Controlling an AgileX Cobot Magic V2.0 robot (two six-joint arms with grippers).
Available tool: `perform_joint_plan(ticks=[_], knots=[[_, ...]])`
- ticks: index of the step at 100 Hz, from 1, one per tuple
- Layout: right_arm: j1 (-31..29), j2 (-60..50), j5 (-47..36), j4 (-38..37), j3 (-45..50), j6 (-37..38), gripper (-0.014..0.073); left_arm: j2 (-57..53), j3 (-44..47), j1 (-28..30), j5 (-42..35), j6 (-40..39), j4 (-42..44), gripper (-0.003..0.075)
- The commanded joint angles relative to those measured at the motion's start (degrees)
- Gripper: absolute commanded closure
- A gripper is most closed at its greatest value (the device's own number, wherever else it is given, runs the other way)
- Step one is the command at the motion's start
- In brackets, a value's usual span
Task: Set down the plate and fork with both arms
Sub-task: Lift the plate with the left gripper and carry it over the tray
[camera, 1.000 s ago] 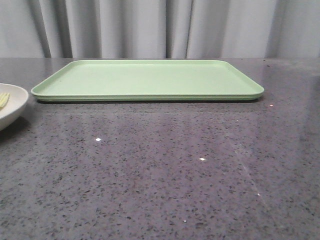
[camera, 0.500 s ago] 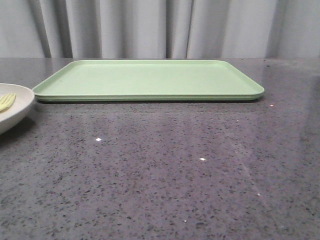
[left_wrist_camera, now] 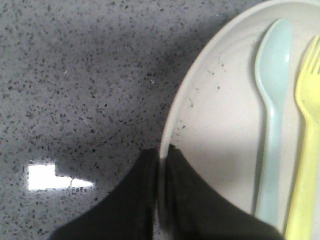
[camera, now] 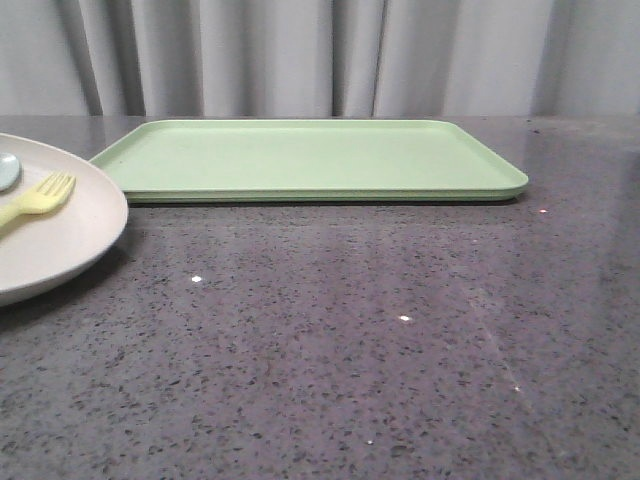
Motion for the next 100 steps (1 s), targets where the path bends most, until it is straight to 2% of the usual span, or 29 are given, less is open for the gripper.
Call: perform_joint_plan(ticks=[1,24,81,100], knots=[[-0.1,0.5,-3.4,-0.1,-2.0,-0.4,0.0169,-1.6,-3.7,0.0,-1.4,0.0,-4.4,0.0741],[-0.1,0.5,-3.3,-0.1,-2.0,-0.4,0.0169,-0.1,-8.4,-1.5,-2.6,-0.3,-8.1,0.0741],[-0.1,0.5,-2.0,-0.1,-1.9,-0.4,0.0169,16.3,-23.9,-17.2,-10.5,-12.5,-8.2,0.0741],[-0.1,0.5,-1.9,-0.1,-1.9,-0.4,0.0169,21.6,-30.4,-21.9,-13.9,-14.1,-9.9,0.0741]])
